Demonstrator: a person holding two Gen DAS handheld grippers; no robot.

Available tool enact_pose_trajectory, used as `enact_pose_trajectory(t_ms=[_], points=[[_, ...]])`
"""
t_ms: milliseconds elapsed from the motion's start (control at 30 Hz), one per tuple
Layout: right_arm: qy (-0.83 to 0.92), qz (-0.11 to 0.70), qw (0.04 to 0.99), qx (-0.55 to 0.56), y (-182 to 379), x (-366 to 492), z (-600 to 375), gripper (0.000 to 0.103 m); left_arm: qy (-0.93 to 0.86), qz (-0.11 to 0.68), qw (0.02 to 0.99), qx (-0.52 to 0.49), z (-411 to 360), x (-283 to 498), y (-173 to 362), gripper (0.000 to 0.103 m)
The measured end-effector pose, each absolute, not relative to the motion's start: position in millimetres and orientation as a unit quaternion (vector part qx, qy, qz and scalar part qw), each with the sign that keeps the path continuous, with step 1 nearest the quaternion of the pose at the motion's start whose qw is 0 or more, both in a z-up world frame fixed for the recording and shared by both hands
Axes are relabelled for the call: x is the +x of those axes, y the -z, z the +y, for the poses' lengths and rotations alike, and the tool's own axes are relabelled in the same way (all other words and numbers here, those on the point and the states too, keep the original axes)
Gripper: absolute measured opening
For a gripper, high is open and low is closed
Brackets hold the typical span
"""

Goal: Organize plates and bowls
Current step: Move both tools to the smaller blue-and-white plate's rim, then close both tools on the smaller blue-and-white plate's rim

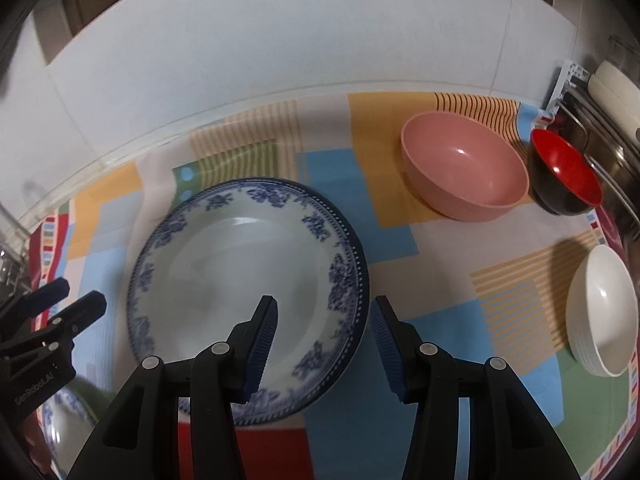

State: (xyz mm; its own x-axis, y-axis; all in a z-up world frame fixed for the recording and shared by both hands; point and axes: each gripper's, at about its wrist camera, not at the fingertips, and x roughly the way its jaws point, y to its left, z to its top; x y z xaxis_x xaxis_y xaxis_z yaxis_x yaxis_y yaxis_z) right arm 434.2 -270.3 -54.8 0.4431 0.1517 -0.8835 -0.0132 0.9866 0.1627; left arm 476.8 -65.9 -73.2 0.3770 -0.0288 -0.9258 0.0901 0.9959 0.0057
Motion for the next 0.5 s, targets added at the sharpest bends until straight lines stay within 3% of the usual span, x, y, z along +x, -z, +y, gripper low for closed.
enact_pose_trajectory(t_ms=[500], points=[[-0.029,0.550,0.833,0.061,87.9,465.0,-267.6,0.050,0.030,0.584,0.811,0.029,-63.4,503.8,114.3,0.063]])
